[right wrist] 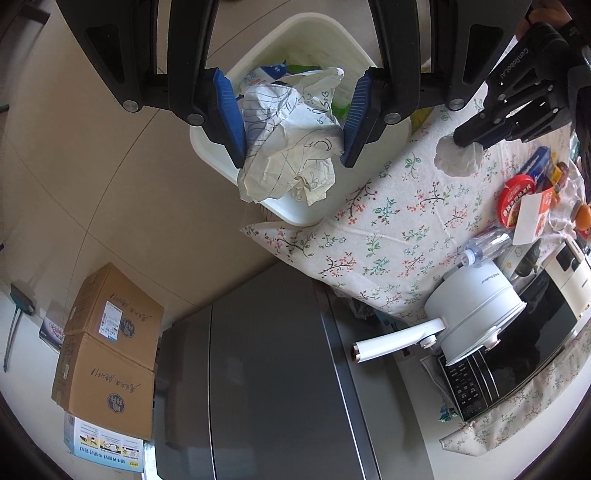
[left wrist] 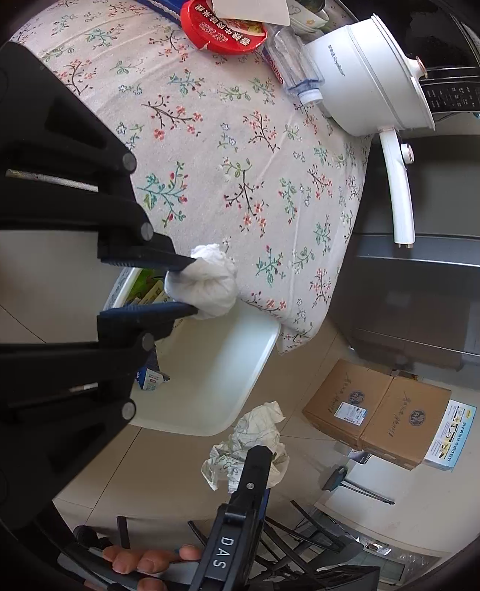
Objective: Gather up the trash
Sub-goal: 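Carry the tissue and foil wrapper with both tools over the white bin, then open the left tool to drop the tissue while the right tool drops the wrapper, then move both open tools back over the table toward the orange bag and red bowl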
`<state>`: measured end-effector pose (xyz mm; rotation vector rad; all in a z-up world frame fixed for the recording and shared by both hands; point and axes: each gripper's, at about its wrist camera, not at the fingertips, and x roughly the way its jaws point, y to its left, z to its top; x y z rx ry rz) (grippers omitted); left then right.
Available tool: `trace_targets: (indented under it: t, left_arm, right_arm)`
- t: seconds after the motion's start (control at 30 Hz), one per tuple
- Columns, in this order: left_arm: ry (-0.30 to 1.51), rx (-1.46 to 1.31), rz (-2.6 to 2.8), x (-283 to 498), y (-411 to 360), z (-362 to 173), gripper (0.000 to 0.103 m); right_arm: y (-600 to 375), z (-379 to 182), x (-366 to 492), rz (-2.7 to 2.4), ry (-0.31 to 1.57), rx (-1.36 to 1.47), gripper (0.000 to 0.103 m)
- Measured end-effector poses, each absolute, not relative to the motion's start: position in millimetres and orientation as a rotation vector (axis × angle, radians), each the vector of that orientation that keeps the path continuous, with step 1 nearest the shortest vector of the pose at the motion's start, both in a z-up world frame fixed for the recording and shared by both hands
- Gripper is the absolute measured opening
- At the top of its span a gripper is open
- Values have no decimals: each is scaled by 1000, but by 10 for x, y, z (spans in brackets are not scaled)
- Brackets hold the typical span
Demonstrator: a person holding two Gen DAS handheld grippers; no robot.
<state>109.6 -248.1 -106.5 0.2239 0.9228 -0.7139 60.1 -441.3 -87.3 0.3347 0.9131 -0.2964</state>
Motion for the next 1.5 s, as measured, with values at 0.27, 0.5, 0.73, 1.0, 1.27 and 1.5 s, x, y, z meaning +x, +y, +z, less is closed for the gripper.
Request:
trace_targets:
  t: [0.27,0.5,0.73,1.0,1.27,1.5]
  left_arm:
    - [928,270,-755,1033,-2709,-1179,35]
    - [904,268,-716,1053,-2700,-1167,77]
    - [917,259,-637,1151,-2619,-1185,88]
    - [910,250,-608,1179,-2543,-1167,92]
    - [911,241,-594,1223,-2493,-1154,93]
    - [900,233,-575,1291,-2427,-1130,93]
  right_arm:
    - [-4538,-942,552,-321,948,349,52]
    - [-4556,-956,564,-324,956,351,52]
    - [-4551,-961,569,-326,957,358,53]
    - [-4569,-947,560,-333,942,387,73]
    - [-4575,-936,565,-334,937,393,77]
    - [-4564,-918,585,-336,932,395,77]
